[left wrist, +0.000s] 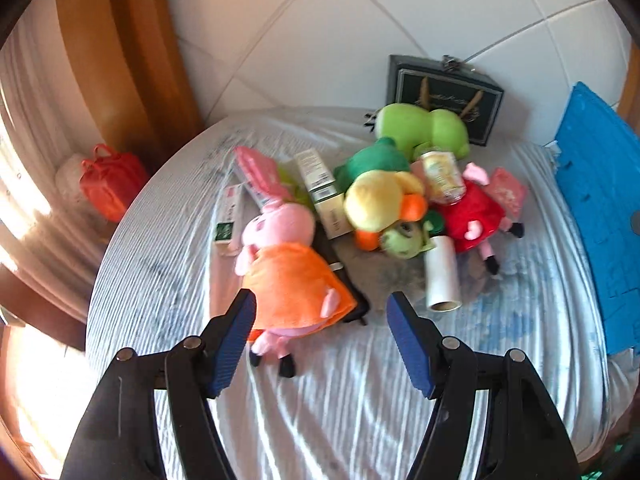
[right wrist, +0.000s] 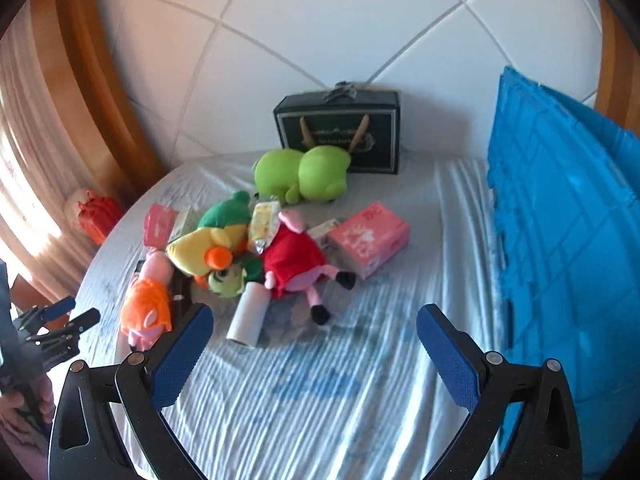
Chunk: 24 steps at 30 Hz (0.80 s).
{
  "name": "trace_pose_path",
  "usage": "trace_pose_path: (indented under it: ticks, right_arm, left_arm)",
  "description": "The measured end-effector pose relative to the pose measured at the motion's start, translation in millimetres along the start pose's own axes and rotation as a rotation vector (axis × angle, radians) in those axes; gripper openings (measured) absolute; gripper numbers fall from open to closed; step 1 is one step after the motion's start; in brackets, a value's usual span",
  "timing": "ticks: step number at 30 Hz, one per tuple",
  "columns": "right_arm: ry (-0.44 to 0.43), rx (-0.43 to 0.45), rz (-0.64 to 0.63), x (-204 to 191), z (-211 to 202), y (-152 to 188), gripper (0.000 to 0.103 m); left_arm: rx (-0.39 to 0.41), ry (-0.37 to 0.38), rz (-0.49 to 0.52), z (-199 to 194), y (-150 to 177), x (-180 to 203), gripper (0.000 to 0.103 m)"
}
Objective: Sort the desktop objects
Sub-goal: 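Move both tools back over the toy pile, then grasp the orange-dress pig plush with the left gripper while the right grasps the white paper roll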
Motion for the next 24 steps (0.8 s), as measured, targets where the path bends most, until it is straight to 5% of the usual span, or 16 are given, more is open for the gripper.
trace_pose_path:
  ticks: [9,18,24]
  right_arm:
    - [0.027,-0.237,0.023,-43.3,103.9,31.6,0.103]
    - [0.096,-0.416,0.099,-51.5,179.5,47.6,0.103]
    - [0.113,-0.480,0.097,-63.7,216.0,58.5,0.103]
  left_arm:
    - [-0.198,0.039,-0.081,82.9,-8.6,-58.5,0.067]
    - [-0.412,0.056,0.003,179.3,-25.4,-29.0,0.067]
    - [-0.464,0.105,0.006,210.6,-22.3,-14.5,0.070]
Point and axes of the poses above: each gripper's, at about its wrist camera, not at the fingertips, and z roughly the way its jaws point, x to its right, y to its underside, the point moved 1 cm from there along z, roughly the way its jaws point, and after that the axes turned 11 degrees about x, right-handed, at the moved point
